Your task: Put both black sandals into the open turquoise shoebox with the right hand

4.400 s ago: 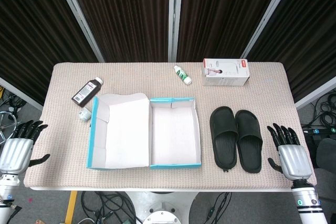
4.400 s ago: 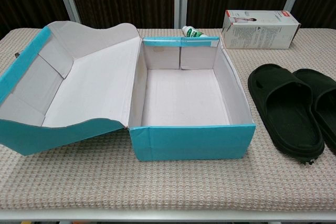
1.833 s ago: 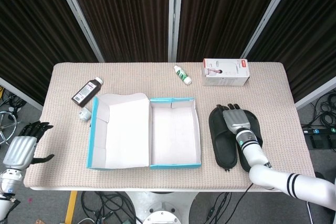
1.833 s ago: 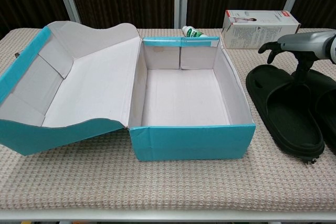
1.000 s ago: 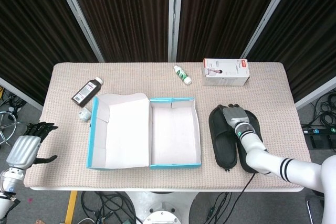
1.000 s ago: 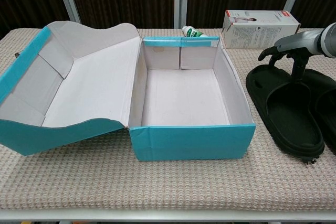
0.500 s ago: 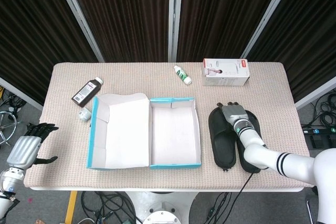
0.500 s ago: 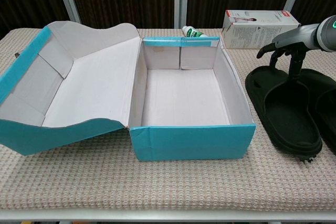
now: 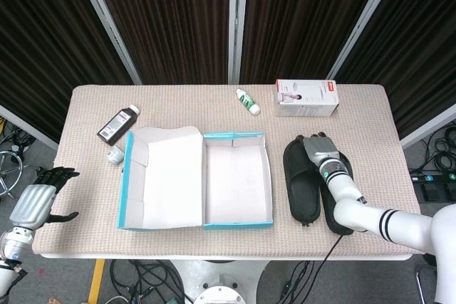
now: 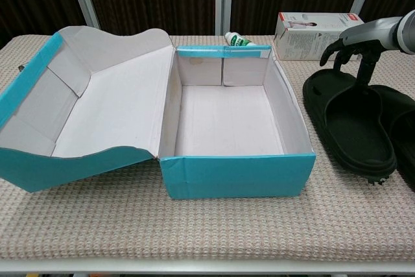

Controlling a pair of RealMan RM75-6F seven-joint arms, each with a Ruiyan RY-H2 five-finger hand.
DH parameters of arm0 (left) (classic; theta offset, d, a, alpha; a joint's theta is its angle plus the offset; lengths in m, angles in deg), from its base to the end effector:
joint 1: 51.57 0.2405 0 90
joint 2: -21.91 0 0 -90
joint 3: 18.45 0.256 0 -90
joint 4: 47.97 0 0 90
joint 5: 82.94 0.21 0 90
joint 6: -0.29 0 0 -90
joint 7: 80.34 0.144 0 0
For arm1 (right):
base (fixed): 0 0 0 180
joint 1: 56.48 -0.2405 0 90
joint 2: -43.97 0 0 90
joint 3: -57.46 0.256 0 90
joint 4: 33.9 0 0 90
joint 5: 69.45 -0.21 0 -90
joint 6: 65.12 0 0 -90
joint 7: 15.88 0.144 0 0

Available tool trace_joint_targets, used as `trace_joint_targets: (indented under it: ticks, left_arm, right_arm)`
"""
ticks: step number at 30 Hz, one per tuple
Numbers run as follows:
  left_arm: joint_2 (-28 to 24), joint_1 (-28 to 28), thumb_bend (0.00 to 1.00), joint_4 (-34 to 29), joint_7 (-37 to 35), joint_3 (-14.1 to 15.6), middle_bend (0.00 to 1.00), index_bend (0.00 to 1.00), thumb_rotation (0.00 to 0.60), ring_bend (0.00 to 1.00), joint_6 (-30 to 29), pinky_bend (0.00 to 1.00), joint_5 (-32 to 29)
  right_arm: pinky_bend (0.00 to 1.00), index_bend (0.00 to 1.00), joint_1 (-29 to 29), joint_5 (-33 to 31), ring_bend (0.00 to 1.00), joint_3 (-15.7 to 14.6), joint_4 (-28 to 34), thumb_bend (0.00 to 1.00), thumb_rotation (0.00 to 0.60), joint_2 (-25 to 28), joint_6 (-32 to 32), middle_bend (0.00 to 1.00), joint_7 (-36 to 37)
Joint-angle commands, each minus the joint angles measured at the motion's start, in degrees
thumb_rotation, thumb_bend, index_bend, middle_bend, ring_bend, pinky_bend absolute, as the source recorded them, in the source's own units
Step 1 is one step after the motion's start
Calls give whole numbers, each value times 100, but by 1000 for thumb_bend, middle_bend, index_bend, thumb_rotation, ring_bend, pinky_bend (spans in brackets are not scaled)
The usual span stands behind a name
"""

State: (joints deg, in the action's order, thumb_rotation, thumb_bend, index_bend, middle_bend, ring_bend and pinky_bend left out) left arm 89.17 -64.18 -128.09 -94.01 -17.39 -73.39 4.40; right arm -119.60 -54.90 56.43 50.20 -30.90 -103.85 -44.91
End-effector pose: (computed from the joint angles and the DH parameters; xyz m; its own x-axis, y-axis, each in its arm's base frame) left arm -0.3392 0.2127 0.1296 0.3452 0.2092 0.9149 0.9384 -0.0947 -0.3324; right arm -0.1857 -0.4040 0.0374 0.4415 -0.5704 0.6926 -0.8606 -0.0510 0.5067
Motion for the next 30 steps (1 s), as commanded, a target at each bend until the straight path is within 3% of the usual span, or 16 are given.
trace_joint_targets:
  ticks: [1,5,13,22,30]
  left_arm:
    - [9,-16,70,-9,22,-6,150,187,600,91,23,136,-12]
    - [12,-44,70,-54,80,-23,150,186,600,91,39,136,-16]
    - [-15,-76,70,-190,195,-53,150,186,600,91,33,136,-31]
    - [-105,-127,70,-389,269,-125,150,186,600,91,25,137,-69]
    - [-124,-131,70,-470,329,-144,150,187,600,91,7,136,-99]
  right_arm:
    - [201,268,203,411,199,142,148,150,600,166,-104,461,302]
    - [308,298,444,925,237,269,415,159,600,417,-231,484,629]
    - [322,326,984,2175,262,590,1221,164,600,1073,-697,503,1300]
    - [325,328,1410,3096,268,1071,2124,164,600,1913,-1195,505,1932]
    - [325,328,1869,4366,268,1505,1971,163,600,1409,-1501,505,3498]
